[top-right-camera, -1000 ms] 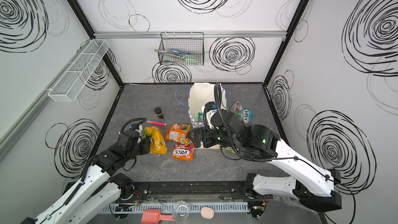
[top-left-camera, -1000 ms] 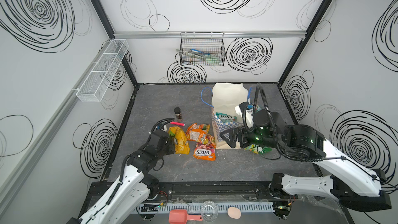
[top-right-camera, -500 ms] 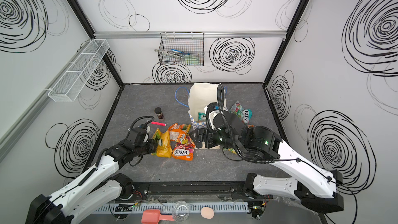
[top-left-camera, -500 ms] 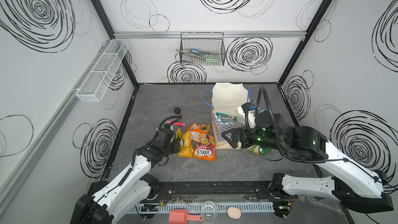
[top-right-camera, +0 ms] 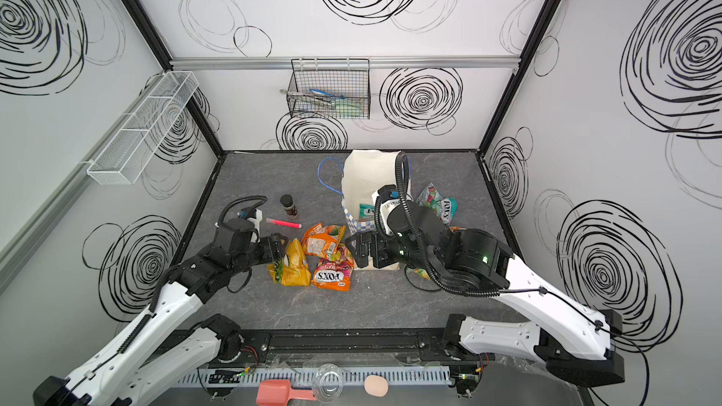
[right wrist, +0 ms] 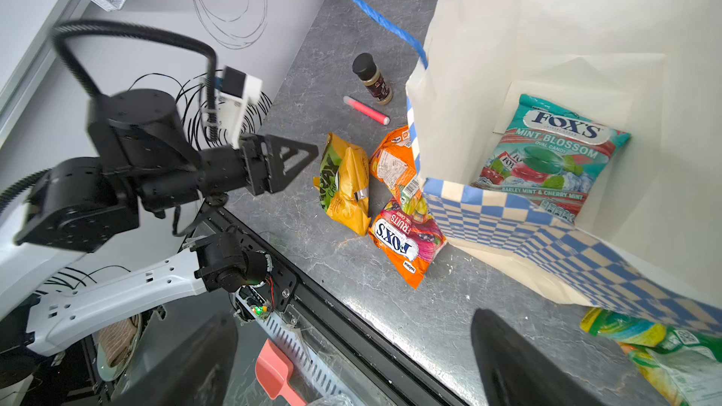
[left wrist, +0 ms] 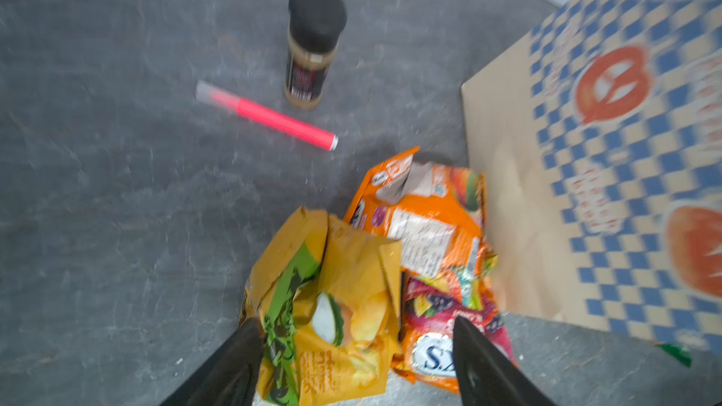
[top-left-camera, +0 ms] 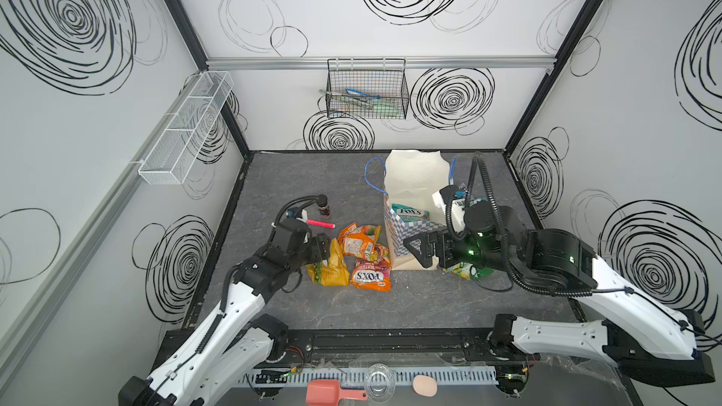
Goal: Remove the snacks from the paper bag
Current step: 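Raise the left gripper and swing it over the bag opening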
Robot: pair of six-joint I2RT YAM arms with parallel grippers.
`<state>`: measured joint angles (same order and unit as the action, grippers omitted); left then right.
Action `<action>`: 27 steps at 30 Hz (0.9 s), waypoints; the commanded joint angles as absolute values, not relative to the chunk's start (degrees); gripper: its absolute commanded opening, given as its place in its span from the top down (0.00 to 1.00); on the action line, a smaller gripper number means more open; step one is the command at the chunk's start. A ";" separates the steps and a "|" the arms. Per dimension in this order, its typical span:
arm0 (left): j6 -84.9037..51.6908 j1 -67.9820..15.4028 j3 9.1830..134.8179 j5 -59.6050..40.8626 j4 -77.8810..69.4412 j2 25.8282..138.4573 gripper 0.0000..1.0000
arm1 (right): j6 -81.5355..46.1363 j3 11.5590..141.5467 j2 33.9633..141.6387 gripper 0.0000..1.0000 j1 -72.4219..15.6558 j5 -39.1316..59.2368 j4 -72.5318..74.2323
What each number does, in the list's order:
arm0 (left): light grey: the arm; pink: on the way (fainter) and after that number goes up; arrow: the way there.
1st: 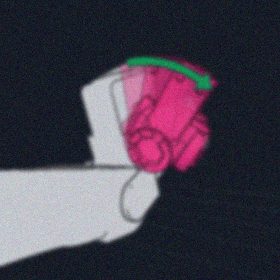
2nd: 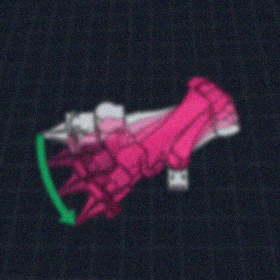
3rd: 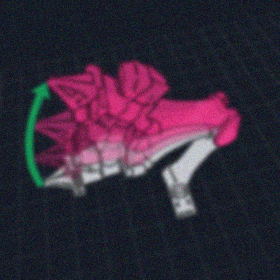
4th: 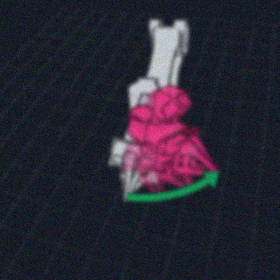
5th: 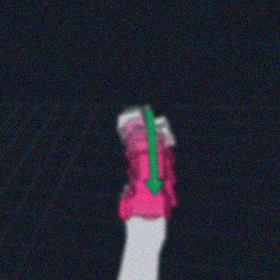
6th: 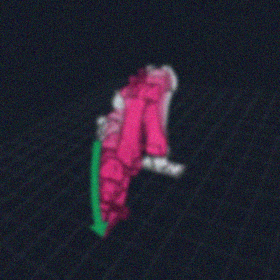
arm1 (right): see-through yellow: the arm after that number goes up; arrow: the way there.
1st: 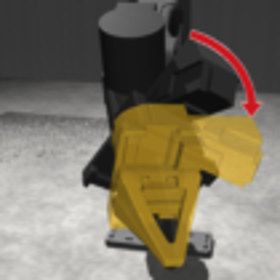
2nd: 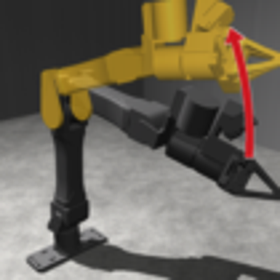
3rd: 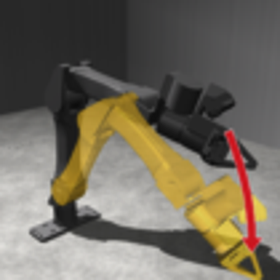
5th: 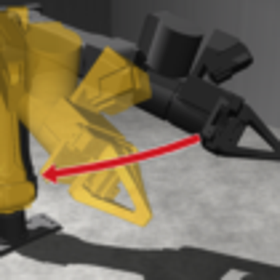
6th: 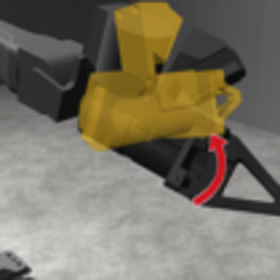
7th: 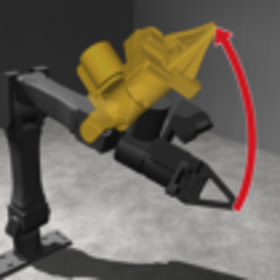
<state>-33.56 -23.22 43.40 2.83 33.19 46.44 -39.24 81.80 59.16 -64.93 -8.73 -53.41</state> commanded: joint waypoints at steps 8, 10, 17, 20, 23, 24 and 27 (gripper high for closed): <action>-30.75 -26.21 75.42 3.54 36.02 58.23 0.18 | -38.45 83.85 57.64 0.03 -65.13 -11.67 -54.49; -30.46 -29.12 81.95 4.13 36.50 62.13 0.18 | -38.58 83.61 56.93 0.03 -65.13 -11.93 -54.32; -26.84 -44.83 104.77 11.38 37.08 77.71 0.17 | -40.17 82.14 54.31 0.03 -64.95 -13.15 -55.75; -25.13 -49.49 111.53 11.93 37.33 83.65 0.16 | -41.28 80.06 52.04 0.03 -64.91 -13.76 -55.83; -22.98 -53.33 116.12 13.22 38.17 88.49 0.15 | -43.15 78.78 49.93 0.03 -64.86 -14.53 -57.56; -22.42 -54.09 116.88 13.67 38.46 89.63 0.15 | -43.71 78.58 49.32 0.03 -64.82 -14.84 -58.13; -20.53 -55.44 118.13 13.89 40.08 93.20 0.15 | -45.04 78.39 47.31 0.03 -64.86 -15.78 -59.47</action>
<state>-23.90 -54.65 116.16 11.79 38.06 91.00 -42.46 78.70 48.97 -64.93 -13.50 -56.64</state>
